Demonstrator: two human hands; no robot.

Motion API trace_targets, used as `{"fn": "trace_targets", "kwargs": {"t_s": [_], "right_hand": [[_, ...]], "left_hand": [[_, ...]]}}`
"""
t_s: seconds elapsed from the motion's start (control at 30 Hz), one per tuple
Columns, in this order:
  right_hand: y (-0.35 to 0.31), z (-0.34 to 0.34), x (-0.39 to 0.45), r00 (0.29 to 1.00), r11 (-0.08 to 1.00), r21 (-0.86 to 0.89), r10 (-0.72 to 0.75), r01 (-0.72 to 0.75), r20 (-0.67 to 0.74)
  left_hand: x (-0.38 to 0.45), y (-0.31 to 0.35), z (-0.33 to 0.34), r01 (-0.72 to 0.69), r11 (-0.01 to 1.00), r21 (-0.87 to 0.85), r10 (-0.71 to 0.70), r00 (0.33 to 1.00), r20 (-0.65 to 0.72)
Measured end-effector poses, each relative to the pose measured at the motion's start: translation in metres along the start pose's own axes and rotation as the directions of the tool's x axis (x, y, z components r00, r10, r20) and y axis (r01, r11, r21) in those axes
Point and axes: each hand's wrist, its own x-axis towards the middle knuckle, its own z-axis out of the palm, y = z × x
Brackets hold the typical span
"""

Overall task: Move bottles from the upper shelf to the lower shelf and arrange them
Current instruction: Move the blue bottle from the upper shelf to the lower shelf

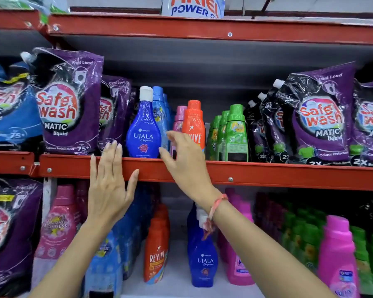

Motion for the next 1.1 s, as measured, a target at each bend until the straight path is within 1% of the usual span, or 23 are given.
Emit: {"fn": "trace_targets", "kwargs": {"t_s": [0.13,0.27,0.37,0.5,0.6,0.73,0.83,0.9,1.0,1.1], "right_hand": [[-0.011,0.021,0.027,0.987,0.993,0.009,0.116,-0.118,0.109],[-0.009,0.035,0.047,0.962,0.970,0.083,0.210,-0.227,0.175],[-0.002,0.042,0.056,0.936,0.941,0.127,0.286,-0.315,0.203],[0.002,0.047,0.057,0.935,0.927,0.154,0.321,-0.343,0.151],[0.003,0.045,0.055,0.941,0.904,0.262,0.331,-0.338,0.075],[-0.006,0.026,0.051,0.945,0.882,0.355,0.328,-0.310,0.009],[-0.007,0.009,0.045,0.953,0.881,0.399,0.299,-0.256,-0.049],[-0.007,-0.001,0.035,0.952,0.875,0.413,0.301,-0.252,-0.057],[-0.002,-0.013,0.011,0.941,0.851,0.438,0.337,-0.289,-0.032],[0.008,-0.023,-0.021,0.918,0.807,0.472,0.398,-0.355,0.011]], "left_hand": [[-0.003,-0.010,-0.002,-0.060,0.998,0.002,0.060,0.998,-0.003],[-0.003,-0.015,-0.003,-0.087,0.996,-0.010,0.086,0.995,-0.040],[-0.003,-0.018,-0.001,-0.082,0.996,-0.033,0.081,0.996,-0.050],[-0.004,-0.018,-0.001,-0.081,0.995,-0.057,0.077,0.995,-0.059],[-0.003,-0.018,0.000,-0.069,0.996,-0.058,0.065,0.996,-0.063],[-0.005,-0.017,0.002,-0.063,0.997,-0.046,0.060,0.997,-0.057],[-0.007,-0.014,0.002,-0.040,0.998,-0.043,0.038,0.998,-0.052],[-0.011,-0.009,0.001,-0.010,0.999,-0.033,0.009,0.999,-0.040],[-0.023,0.000,-0.002,0.035,0.999,-0.027,-0.035,0.999,-0.009],[-0.046,0.009,-0.009,0.016,1.000,-0.020,-0.015,1.000,0.024]]}}
